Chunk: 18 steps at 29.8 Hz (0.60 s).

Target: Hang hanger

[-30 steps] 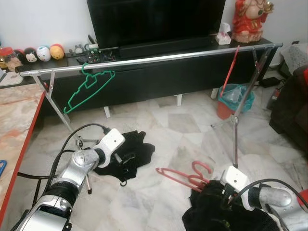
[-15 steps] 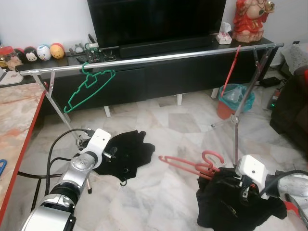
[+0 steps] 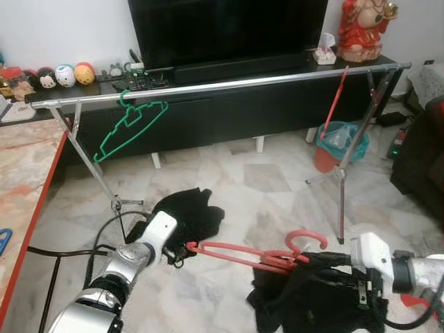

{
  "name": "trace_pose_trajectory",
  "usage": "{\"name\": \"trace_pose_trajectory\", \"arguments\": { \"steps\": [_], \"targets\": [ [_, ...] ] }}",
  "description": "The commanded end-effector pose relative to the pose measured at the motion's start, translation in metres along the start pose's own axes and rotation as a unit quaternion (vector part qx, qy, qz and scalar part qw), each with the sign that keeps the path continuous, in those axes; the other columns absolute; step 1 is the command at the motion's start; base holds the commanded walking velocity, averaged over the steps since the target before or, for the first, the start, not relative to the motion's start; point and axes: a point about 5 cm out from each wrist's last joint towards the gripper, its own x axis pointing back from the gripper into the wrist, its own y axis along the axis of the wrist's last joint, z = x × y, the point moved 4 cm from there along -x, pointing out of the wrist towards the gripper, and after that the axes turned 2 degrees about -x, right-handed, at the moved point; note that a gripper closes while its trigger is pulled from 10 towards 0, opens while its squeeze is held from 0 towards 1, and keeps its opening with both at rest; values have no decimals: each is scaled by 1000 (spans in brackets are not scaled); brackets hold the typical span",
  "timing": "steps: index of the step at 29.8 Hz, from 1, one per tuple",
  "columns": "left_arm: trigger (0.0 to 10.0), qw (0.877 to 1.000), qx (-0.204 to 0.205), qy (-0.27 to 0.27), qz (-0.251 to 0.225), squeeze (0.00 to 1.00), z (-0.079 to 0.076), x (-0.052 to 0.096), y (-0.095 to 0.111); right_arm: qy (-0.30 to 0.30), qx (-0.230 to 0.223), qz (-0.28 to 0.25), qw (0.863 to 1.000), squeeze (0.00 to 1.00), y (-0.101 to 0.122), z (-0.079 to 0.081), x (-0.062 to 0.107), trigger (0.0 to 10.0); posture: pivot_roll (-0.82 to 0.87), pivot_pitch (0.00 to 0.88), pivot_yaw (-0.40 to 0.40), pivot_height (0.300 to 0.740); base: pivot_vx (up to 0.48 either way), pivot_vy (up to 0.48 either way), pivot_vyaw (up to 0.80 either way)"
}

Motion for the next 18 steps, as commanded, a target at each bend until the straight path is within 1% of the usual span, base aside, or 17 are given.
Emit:
{"name": "trace_pose_trajectory", "arguments": {
  "steps": [1, 2, 3, 5, 6, 7, 8, 9, 10, 11, 12, 13, 15, 16, 17, 18],
  "targets": [
    [10000, 999, 36, -7, 4, 0, 1, 1, -4, 2, 23, -42, 999, 0, 24, -3, 3, 10000, -84, 0, 46, 740, 0, 0, 0],
    [10000, 998, 62, -13, -1, 0, 0, 1, -3, 7, 23, -53, 998, 0, 29, -2, 1, 10000, -86, 0, 44, 740, 0, 0, 0],
    [10000, 997, 73, -18, -3, 0, -1, 1, -3, 10, 23, -55, 998, 0, 30, -1, 1, 10000, -84, 0, 43, 740, 0, 0, 0],
    [10000, 997, 73, -18, -3, 0, -1, 1, -3, 10, 23, -55, 998, 0, 30, -1, 1, 10000, -84, 0, 43, 740, 0, 0, 0],
    [10000, 995, 92, -32, -11, 0, -4, 1, 0, 18, 20, -66, 997, 0, 34, 2, -1, 10000, -83, 0, 41, 740, 0, 0, 0],
    [10000, 991, 113, -60, -30, 0, -9, 1, 6, 26, 16, -76, 997, 0, 37, 5, -3, 10000, -83, 0, 39, 740, 0, 0, 0],
    [10000, 991, 113, -60, -30, 0, -9, 1, 6, 26, 16, -76, 997, 0, 37, 5, -3, 10000, -83, 0, 39, 740, 0, 0, 0],
    [10000, 989, 120, -72, -37, 0, -12, 1, 8, 29, 15, -79, 996, 0, 38, 6, -3, 10000, -83, 0, 39, 740, 0, 0, 0],
    [10000, 985, 129, -99, -52, 0, -17, 2, 13, 33, 13, -85, 996, 0, 40, 8, -4, 10000, -81, 0, 37, 740, 0, 0, 0],
    [10000, 984, 131, -108, -57, 0, -19, 2, 15, 37, 11, -86, 996, 0, 41, 9, -5, 10000, -82, 0, 36, 740, 0, 0, 0],
    [10000, 979, 135, -131, -72, 0, -23, 3, 20, 44, 9, -88, 995, 0, 41, 11, -6, 10000, -80, 0, 33, 740, 0, 0, 0],
    [10000, 972, 143, -159, -94, 0, -29, 5, 26, 51, 6, -88, 995, 0, 41, 13, -8, 10000, -81, 0, 31, 740, 0, 0, 0],
    [10000, 965, 151, -182, -110, 0, -33, 6, 31, 58, 4, -86, 995, 0, 40, 15, -10, 10000, -79, 0, 28, 740, 0, 0, 0],
    [10000, 958, 157, -202, -127, 0, -36, 9, 36, 66, 3, -84, 994, 0, 39, 17, -11, 10000, -79, 0, 28, 740, 0, 0, 0],
    [10000, 958, 157, -202, -127, 0, -36, 9, 36, 66, 3, -84, 994, 0, 39, 17, -11, 10000, -79, 0, 28, 740, 0, 0, 0],
    [10000, 951, 166, -219, -144, 0, -38, 11, 40, 71, 0, -80, 994, 0, 38, 19, -12, 10000, -80, 0, 26, 740, 0, 0, 0]
  ]
}}
